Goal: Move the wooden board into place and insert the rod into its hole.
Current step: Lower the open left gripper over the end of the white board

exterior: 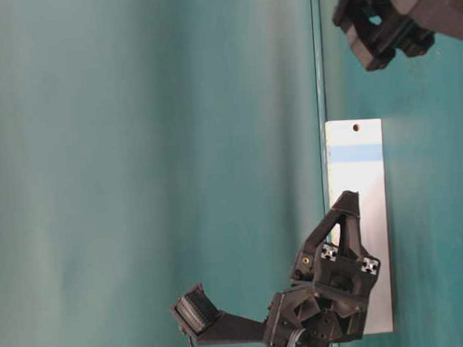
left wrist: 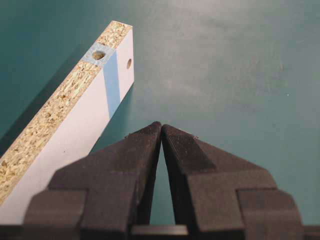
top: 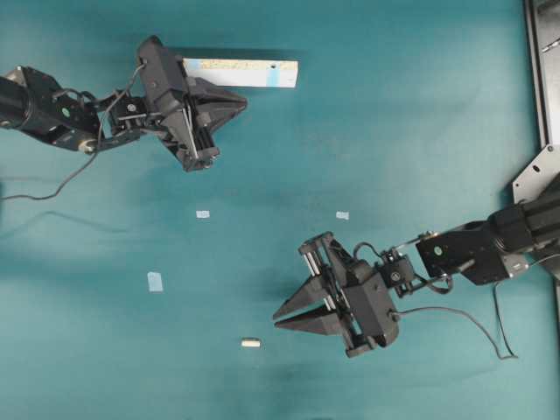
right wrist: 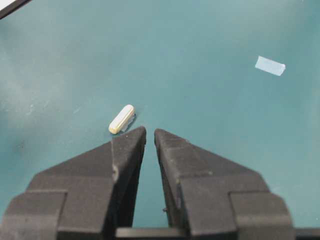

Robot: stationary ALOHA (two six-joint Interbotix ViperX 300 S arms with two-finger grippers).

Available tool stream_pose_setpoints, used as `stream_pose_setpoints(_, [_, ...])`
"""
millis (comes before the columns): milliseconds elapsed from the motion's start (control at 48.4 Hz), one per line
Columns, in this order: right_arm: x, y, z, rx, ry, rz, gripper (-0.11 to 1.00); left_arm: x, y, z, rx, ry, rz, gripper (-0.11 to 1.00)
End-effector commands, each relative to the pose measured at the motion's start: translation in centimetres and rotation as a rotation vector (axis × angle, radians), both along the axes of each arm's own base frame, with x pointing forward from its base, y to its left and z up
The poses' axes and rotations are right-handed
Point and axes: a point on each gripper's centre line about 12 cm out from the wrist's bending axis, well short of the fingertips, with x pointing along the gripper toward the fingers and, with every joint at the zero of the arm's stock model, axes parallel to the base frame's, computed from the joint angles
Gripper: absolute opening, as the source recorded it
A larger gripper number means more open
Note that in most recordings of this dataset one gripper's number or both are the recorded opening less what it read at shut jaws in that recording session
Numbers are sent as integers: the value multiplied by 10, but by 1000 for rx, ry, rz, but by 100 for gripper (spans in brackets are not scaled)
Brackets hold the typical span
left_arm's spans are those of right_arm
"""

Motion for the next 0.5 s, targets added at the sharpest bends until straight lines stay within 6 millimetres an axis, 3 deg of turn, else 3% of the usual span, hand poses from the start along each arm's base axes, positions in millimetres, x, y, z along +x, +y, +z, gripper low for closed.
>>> stream_pose_setpoints(0, [5, 1, 10, 15, -29, -3, 24, 5, -3, 10, -5, 5, -28, 16])
stream_pose_setpoints(41, [6, 2, 10, 7, -14, -3, 22, 7, -3, 10, -16, 29, -29, 13])
stream_pose_setpoints(124, [9, 2, 10, -17, 33, -3, 5, 9, -3, 11, -35, 74, -32, 0])
stream_pose_setpoints(186, [11, 3, 13, -41, 70, -1, 0, 12, -3, 14, -44, 102, -39, 0])
stream_pose_setpoints(476, [13, 4, 25, -140, 153, 38, -1, 11, -9, 25, -63, 186, -65, 0])
